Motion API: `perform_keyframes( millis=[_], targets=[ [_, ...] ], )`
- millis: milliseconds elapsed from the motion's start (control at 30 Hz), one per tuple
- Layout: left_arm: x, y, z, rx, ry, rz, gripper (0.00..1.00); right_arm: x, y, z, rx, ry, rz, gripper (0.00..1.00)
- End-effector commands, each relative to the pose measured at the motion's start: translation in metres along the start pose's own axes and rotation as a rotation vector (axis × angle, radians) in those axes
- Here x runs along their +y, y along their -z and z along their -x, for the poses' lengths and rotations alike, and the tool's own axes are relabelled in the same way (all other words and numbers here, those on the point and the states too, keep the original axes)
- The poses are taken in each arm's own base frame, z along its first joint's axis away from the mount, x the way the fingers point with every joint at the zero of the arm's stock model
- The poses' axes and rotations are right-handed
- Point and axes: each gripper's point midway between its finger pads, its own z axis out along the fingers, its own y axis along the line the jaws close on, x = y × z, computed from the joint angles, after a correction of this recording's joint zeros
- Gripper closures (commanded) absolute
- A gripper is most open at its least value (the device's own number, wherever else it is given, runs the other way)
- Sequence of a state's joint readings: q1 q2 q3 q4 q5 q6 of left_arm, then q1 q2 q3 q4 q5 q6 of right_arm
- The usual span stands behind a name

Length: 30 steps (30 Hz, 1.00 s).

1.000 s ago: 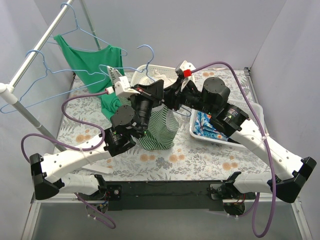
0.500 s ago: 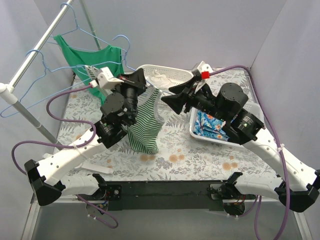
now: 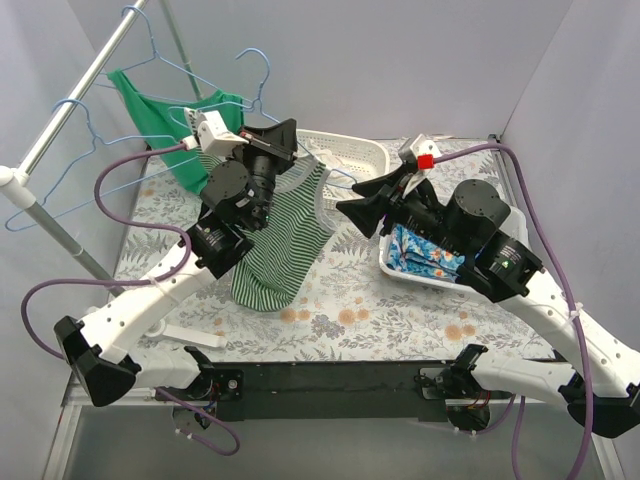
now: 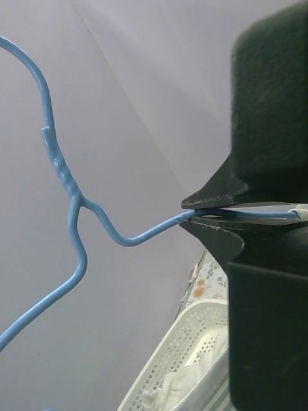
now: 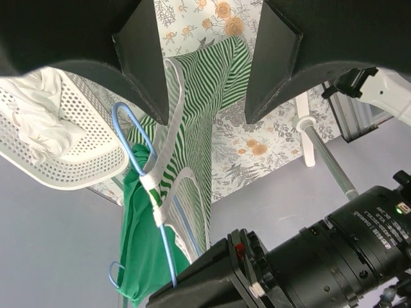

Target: Place the tank top on the hanger

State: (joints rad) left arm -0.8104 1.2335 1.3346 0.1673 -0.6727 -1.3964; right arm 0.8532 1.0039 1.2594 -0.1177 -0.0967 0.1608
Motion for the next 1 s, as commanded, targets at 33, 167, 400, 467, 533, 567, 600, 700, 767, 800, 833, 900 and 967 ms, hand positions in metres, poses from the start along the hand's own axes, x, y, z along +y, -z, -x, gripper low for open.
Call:
perform_keyframes(
  millis=[33,167,400,467,533,567,600,700,767,800,833,900,967],
  targets=[
    [0.000,-0.006,-0.006,0.007,-0.003,0.019,1.00,-0.004,0.013,0.012,-0.043,0.015,-0.040,0.41],
    [0.004,-0.030,0.005,-0.025,-0.013,0.050,1.00,-0.004,0.014,0.006,-0.019,0.015,-0.039,0.41],
    [0.019,-0.069,0.042,-0.091,0.029,0.082,1.00,-0.004,0.018,0.003,-0.006,0.021,-0.040,0.41],
    [0.018,-0.076,0.061,-0.129,0.042,0.085,1.00,-0.004,0.018,0.003,-0.005,0.027,-0.040,0.41],
    [0.022,-0.083,0.066,-0.132,0.056,0.089,1.00,-0.004,0.018,0.003,0.003,0.029,-0.041,0.41],
    [0.024,-0.086,0.078,-0.156,0.061,0.092,1.00,-0.004,0.017,0.001,0.008,0.031,-0.039,0.41],
    [0.026,-0.089,0.082,-0.163,0.066,0.097,1.00,-0.005,0.016,0.002,0.008,0.036,-0.040,0.41],
    [0.035,-0.096,0.095,-0.190,0.074,0.112,1.00,-0.005,0.015,0.001,0.018,0.042,-0.037,0.41],
    [0.042,-0.099,0.103,-0.197,0.078,0.115,1.00,-0.006,0.015,0.001,0.023,0.048,-0.042,0.40],
    [0.044,-0.100,0.103,-0.199,0.075,0.118,1.00,-0.006,0.013,-0.001,0.031,0.050,-0.043,0.40],
    [0.046,-0.100,0.105,-0.201,0.073,0.120,1.00,-0.007,0.013,-0.001,0.032,0.054,-0.045,0.40],
    [0.047,-0.103,0.105,-0.211,0.062,0.117,1.00,-0.009,0.012,-0.003,0.039,0.058,-0.050,0.40],
    [0.053,-0.109,0.108,-0.217,0.066,0.115,1.00,-0.011,0.011,-0.006,0.050,0.062,-0.061,0.40]
  ],
)
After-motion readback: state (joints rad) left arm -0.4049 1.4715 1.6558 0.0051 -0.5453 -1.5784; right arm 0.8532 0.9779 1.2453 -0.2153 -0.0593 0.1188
